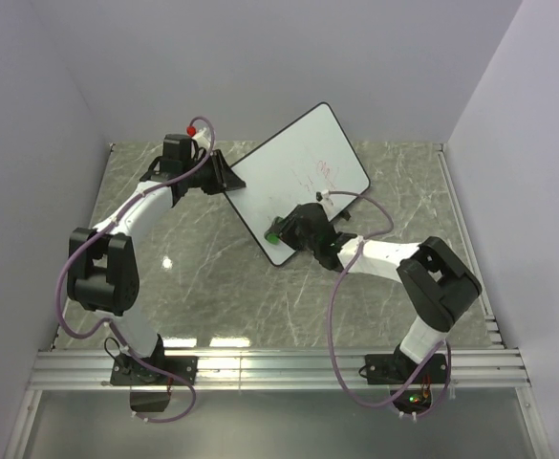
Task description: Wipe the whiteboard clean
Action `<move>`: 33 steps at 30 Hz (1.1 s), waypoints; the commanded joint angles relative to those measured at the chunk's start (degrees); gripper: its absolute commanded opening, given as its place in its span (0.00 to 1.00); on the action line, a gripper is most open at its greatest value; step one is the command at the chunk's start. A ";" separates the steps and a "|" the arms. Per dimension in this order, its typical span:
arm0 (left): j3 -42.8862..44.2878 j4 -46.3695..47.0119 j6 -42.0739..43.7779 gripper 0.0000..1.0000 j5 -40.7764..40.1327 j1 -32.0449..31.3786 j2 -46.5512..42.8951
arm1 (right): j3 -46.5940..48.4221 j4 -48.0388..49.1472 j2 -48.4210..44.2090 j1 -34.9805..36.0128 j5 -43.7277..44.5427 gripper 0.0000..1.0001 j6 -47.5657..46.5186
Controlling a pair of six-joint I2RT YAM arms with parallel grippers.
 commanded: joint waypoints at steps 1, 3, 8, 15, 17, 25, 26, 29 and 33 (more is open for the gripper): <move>-0.14 -5.72 0.14 0.00 1.39 -3.87 -4.21 | -5.06 -24.48 6.67 -0.25 3.81 0.00 -2.15; -0.31 -5.90 0.32 0.00 1.48 -3.87 -4.30 | -5.67 -25.19 5.53 -0.43 3.72 0.00 -1.80; -0.58 -6.16 0.58 0.00 2.01 -3.79 -4.65 | -5.68 -27.22 5.17 -2.97 2.75 0.00 -2.06; -0.31 -6.87 1.54 0.00 1.66 -3.79 -3.95 | 4.49 -29.23 4.91 -3.59 2.58 0.00 -5.84; -0.75 -6.78 1.46 0.00 1.65 -3.79 -3.69 | 7.84 -30.63 4.99 -3.51 2.92 0.00 -6.46; -3.30 -5.64 1.63 0.00 1.92 -3.79 -2.90 | 29.29 -37.40 8.24 -3.77 4.51 0.00 -9.97; -3.65 -5.64 1.81 0.00 1.75 -3.79 -2.81 | 31.05 -37.93 8.77 -3.68 4.34 0.00 -10.32; -3.92 -5.64 2.51 0.00 1.57 -3.79 -2.29 | 35.62 -39.25 10.79 -3.86 3.81 0.00 -9.63; -3.48 -5.99 2.78 0.00 2.00 -3.79 -1.58 | 39.84 -38.64 13.68 -4.03 1.97 0.00 -8.22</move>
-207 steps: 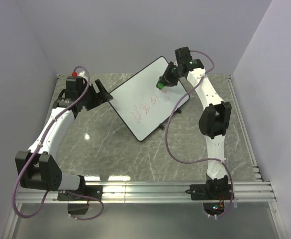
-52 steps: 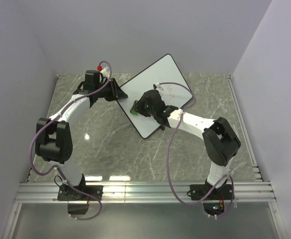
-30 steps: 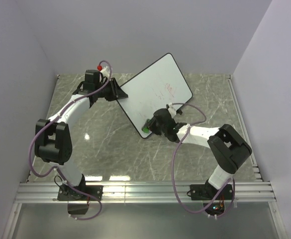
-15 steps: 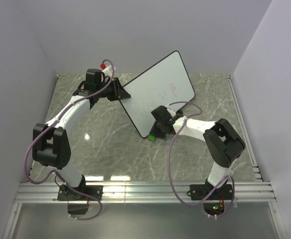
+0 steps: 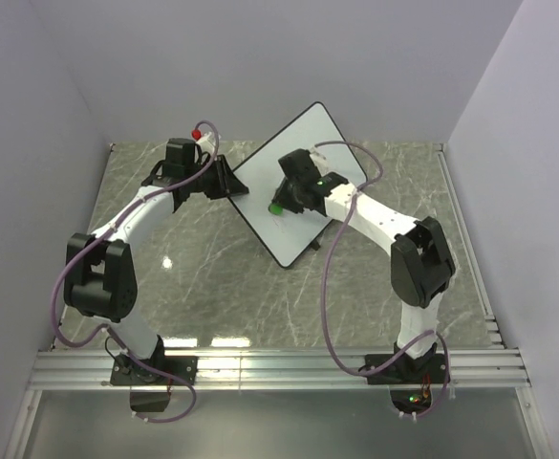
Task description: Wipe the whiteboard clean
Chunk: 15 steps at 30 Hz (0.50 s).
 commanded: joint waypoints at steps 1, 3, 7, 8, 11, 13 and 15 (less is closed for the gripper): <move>-0.72 -6.14 1.66 0.00 1.48 -2.06 1.46 | 3.13 8.80 5.39 0.08 -1.77 0.00 2.04; -0.72 -6.14 1.84 0.00 1.66 -2.06 1.63 | 3.49 12.32 6.35 -0.19 -4.15 0.00 2.56; -0.98 -6.32 2.28 0.00 1.75 -2.06 1.46 | 6.73 13.84 9.08 -1.24 -7.23 0.00 4.32; -0.98 -6.14 2.10 0.00 1.92 -2.06 1.46 | 6.74 13.57 9.87 -1.85 -8.45 0.00 5.02; -0.63 -5.97 1.84 0.00 2.01 -2.06 1.55 | 1.41 15.24 8.74 -2.21 -10.48 0.00 4.94; -0.37 -5.79 1.75 0.00 2.01 -2.06 1.55 | -3.34 17.51 6.89 -2.21 -11.19 0.00 4.93; -0.19 -5.53 1.58 0.00 1.92 -2.06 1.72 | -10.90 19.62 3.64 -2.12 -12.24 0.00 5.29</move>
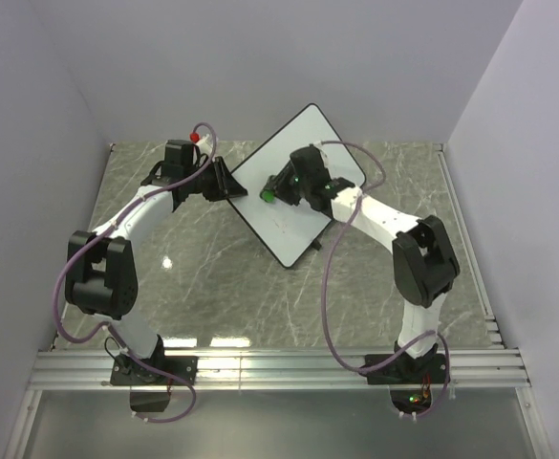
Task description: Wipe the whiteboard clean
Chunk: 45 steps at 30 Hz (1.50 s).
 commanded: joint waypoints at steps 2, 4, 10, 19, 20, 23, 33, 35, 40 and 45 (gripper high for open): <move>-0.02 -4.32 2.80 0.00 0.98 -2.98 0.43 | -16.49 3.55 -1.11 1.03 -3.04 0.00 0.79; -0.02 -4.06 2.62 0.00 0.98 -2.98 0.52 | -20.39 4.08 -3.14 1.29 -3.22 0.00 0.61; -0.11 -4.23 2.62 0.00 0.54 -2.98 0.26 | -30.68 5.39 -8.24 2.34 -2.26 0.00 1.22; -0.28 -5.11 2.97 0.00 0.81 -3.06 -0.44 | -22.53 2.33 -5.09 2.26 -0.94 0.00 0.70; -0.28 -5.20 2.89 0.00 0.89 -3.06 -0.36 | -18.51 1.71 -3.95 2.43 -0.59 0.00 0.09; -0.63 -5.11 2.80 0.00 0.81 -3.15 -0.27 | -9.97 -1.36 -1.48 2.43 -0.15 0.00 -0.80; -0.63 -5.55 3.24 0.00 0.46 -3.33 -0.97 | -0.53 -5.68 3.00 2.87 -0.15 0.00 -1.24; -0.55 -5.82 3.50 0.00 0.19 -3.33 -0.97 | -4.22 -5.50 2.30 2.87 -0.06 0.00 -1.59; -0.81 -5.38 3.33 0.00 0.37 -3.33 -1.15 | -20.00 -2.96 -1.90 2.87 0.38 0.00 -2.20; -0.63 -5.20 3.06 0.00 0.37 -3.33 -1.23 | -32.26 1.70 -5.52 2.87 0.38 0.00 -1.15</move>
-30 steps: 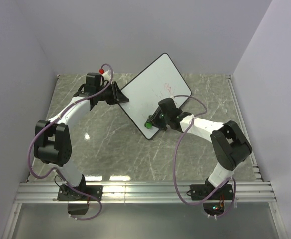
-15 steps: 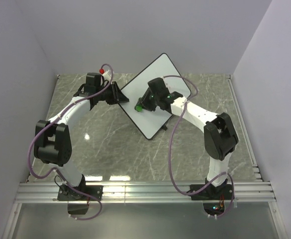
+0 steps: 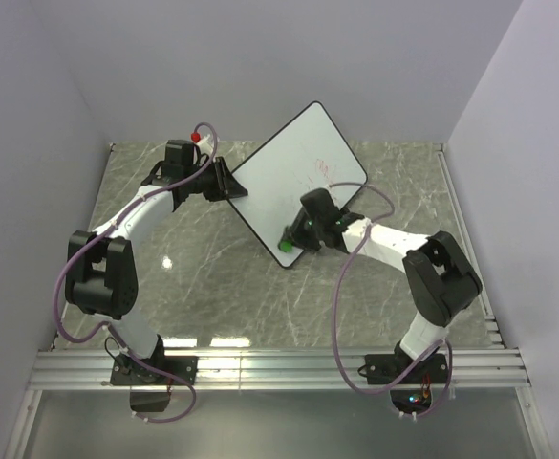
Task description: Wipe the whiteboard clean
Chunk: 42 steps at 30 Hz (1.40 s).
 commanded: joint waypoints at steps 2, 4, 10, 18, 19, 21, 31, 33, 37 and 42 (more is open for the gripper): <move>-0.55 -4.90 2.41 0.00 -0.27 -3.26 -1.15 | -8.43 -1.20 4.60 1.17 2.13 0.00 -0.10; -0.55 -5.07 2.41 0.00 -0.09 -3.26 -0.97 | -5.81 -1.99 5.39 0.91 2.13 0.00 -0.54; -0.90 -5.33 2.76 0.00 0.00 -3.26 -0.71 | 9.92 -6.99 9.07 -2.43 3.71 0.00 -1.42; -1.86 -6.04 3.55 0.00 0.61 -3.79 -0.53 | 35.48 -15.52 18.47 -8.76 3.54 0.00 -3.35; -1.86 -6.39 4.07 0.00 0.61 -3.88 -0.53 | 37.17 -15.96 19.27 -9.37 3.19 0.00 -3.44; -2.21 -7.18 4.60 0.00 0.35 -4.05 -0.62 | 41.29 -17.19 21.46 -9.38 3.10 0.00 -3.53; -2.22 -7.53 4.78 0.00 0.08 -4.14 -0.80 | 24.65 -11.58 16.04 -6.66 0.11 0.00 0.16; -1.87 -7.71 4.87 0.00 -0.09 -4.14 -0.53 | 16.15 -8.95 12.01 -5.43 -0.07 0.00 0.95; -1.16 -7.88 4.78 0.00 -0.18 -4.05 -0.36 | 4.68 -6.22 6.36 -4.98 0.64 0.00 2.27; -1.42 -7.53 4.52 0.00 0.26 -4.05 -0.27 | 2.72 -6.91 6.08 -5.07 1.60 0.00 1.39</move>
